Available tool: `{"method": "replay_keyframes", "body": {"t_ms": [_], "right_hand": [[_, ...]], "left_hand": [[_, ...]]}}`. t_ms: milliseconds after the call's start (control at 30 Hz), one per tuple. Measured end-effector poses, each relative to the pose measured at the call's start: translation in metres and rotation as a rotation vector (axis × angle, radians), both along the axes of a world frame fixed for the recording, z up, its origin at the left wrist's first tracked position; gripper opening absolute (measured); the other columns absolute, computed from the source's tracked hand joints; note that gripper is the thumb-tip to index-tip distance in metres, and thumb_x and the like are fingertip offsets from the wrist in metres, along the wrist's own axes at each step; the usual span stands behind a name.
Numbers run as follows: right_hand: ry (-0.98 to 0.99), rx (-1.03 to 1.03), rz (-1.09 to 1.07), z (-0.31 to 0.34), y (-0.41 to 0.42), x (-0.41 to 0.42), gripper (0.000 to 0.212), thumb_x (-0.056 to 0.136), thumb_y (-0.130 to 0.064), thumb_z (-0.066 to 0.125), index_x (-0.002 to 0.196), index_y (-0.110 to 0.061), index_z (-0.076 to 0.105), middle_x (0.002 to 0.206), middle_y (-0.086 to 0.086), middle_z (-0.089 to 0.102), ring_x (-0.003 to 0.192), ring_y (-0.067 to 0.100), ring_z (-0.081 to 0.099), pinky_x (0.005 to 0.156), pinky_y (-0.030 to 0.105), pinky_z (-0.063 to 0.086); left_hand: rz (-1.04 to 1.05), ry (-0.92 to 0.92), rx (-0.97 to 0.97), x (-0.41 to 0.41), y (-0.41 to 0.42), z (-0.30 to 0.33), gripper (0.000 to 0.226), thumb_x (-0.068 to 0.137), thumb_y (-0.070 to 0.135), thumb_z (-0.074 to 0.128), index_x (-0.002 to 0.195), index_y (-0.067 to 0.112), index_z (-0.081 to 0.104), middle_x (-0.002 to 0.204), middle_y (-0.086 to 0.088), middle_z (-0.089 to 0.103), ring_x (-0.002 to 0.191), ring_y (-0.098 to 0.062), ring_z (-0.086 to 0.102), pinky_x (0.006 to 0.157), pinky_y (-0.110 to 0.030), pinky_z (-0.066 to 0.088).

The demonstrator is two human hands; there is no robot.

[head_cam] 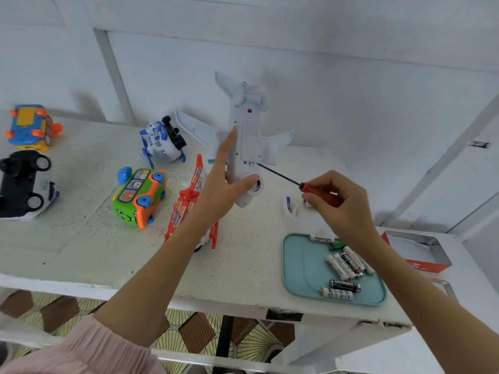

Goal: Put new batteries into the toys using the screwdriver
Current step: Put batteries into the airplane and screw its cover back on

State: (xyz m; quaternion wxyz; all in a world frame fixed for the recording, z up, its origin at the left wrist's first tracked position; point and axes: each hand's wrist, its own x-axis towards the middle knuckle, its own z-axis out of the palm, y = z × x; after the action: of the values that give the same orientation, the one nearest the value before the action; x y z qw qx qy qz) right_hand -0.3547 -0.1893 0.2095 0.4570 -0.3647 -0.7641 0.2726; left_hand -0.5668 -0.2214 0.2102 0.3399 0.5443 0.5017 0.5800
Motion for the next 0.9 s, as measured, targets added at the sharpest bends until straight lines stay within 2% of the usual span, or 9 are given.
{"method": "replay_keyframes", "body": {"t_ms": [67, 233, 333, 400, 533, 600, 700, 767, 900], "right_hand": [[-0.012, 0.036, -0.041, 0.000, 0.004, 0.003, 0.018, 0.074, -0.008, 0.074, 0.082, -0.019, 0.062, 0.082, -0.006, 0.067, 0.078, 0.014, 0.063, 0.071, 0.028, 0.053], [-0.075, 0.155, -0.030, 0.001, 0.007, -0.001, 0.014, 0.072, -0.012, 0.071, 0.080, -0.018, 0.061, 0.076, -0.009, 0.062, 0.072, 0.008, 0.058, 0.065, 0.020, 0.047], [-0.113, 0.198, -0.033, 0.000, 0.009, -0.002, 0.011, 0.072, -0.009, 0.072, 0.079, -0.010, 0.063, 0.077, -0.004, 0.063, 0.072, 0.008, 0.057, 0.065, 0.015, 0.045], [-0.121, 0.213, -0.036, 0.000, 0.010, -0.003, 0.011, 0.072, -0.007, 0.072, 0.079, -0.007, 0.064, 0.077, -0.003, 0.063, 0.072, 0.007, 0.056, 0.065, 0.012, 0.044], [-0.123, 0.236, -0.033, 0.000, 0.013, -0.002, 0.010, 0.072, -0.005, 0.072, 0.078, -0.006, 0.064, 0.076, -0.003, 0.062, 0.073, 0.005, 0.056, 0.066, 0.010, 0.042], [-0.125, 0.252, -0.035, 0.000, 0.014, -0.002, 0.009, 0.072, -0.006, 0.071, 0.077, -0.006, 0.063, 0.075, -0.003, 0.061, 0.073, 0.000, 0.056, 0.066, 0.008, 0.041], [-0.122, 0.259, -0.033, 0.000, 0.015, -0.002, 0.009, 0.072, -0.006, 0.071, 0.077, -0.006, 0.063, 0.074, -0.004, 0.059, 0.072, -0.003, 0.054, 0.066, 0.007, 0.039], [-0.124, 0.271, -0.033, 0.000, 0.016, -0.002, 0.008, 0.072, -0.008, 0.070, 0.076, -0.006, 0.063, 0.074, -0.005, 0.059, 0.071, -0.001, 0.054, 0.065, 0.007, 0.039], [-0.117, 0.289, -0.025, 0.001, 0.016, -0.003, 0.008, 0.072, -0.007, 0.070, 0.076, -0.004, 0.064, 0.073, 0.000, 0.060, 0.068, 0.009, 0.053, 0.062, 0.010, 0.040]], "left_hand": [[-0.001, 0.020, -0.001, 0.002, -0.001, -0.001, 0.080, 0.087, 0.003, 0.063, 0.142, 0.040, 0.018, 0.148, 0.002, 0.032, 0.098, 0.005, 0.056, 0.069, -0.007, 0.047], [-0.003, 0.086, -0.025, 0.006, -0.002, -0.005, 0.079, 0.087, 0.008, 0.065, 0.129, 0.054, 0.017, 0.150, 0.004, 0.029, 0.125, -0.020, 0.044, 0.083, -0.005, 0.046], [-0.011, 0.123, -0.024, 0.007, -0.001, -0.006, 0.081, 0.086, 0.011, 0.067, 0.128, 0.059, 0.017, 0.150, 0.011, 0.027, 0.132, -0.022, 0.040, 0.103, -0.031, 0.044], [-0.014, 0.130, -0.021, 0.008, -0.001, -0.007, 0.082, 0.086, 0.010, 0.067, 0.131, 0.057, 0.017, 0.152, 0.010, 0.026, 0.131, -0.022, 0.042, 0.099, -0.031, 0.047], [-0.023, 0.117, -0.006, 0.009, 0.000, -0.006, 0.083, 0.086, 0.006, 0.066, 0.129, 0.057, 0.017, 0.154, 0.006, 0.024, 0.127, -0.022, 0.045, 0.073, -0.010, 0.049], [-0.023, 0.113, -0.010, 0.009, 0.001, -0.005, 0.083, 0.086, 0.006, 0.066, 0.127, 0.058, 0.017, 0.154, 0.005, 0.025, 0.129, -0.023, 0.044, 0.083, -0.016, 0.051], [-0.013, 0.115, -0.029, 0.009, 0.001, -0.005, 0.083, 0.085, 0.009, 0.067, 0.129, 0.059, 0.017, 0.153, 0.004, 0.027, 0.133, -0.025, 0.041, 0.104, -0.039, 0.043], [-0.011, 0.108, -0.036, 0.010, 0.002, -0.004, 0.082, 0.085, 0.009, 0.067, 0.131, 0.056, 0.017, 0.152, 0.004, 0.027, 0.132, -0.025, 0.041, 0.104, -0.035, 0.043], [-0.014, 0.072, -0.039, 0.012, 0.003, -0.004, 0.081, 0.086, 0.007, 0.066, 0.133, 0.051, 0.017, 0.149, -0.001, 0.032, 0.121, -0.021, 0.049, 0.088, -0.016, 0.048]]}}
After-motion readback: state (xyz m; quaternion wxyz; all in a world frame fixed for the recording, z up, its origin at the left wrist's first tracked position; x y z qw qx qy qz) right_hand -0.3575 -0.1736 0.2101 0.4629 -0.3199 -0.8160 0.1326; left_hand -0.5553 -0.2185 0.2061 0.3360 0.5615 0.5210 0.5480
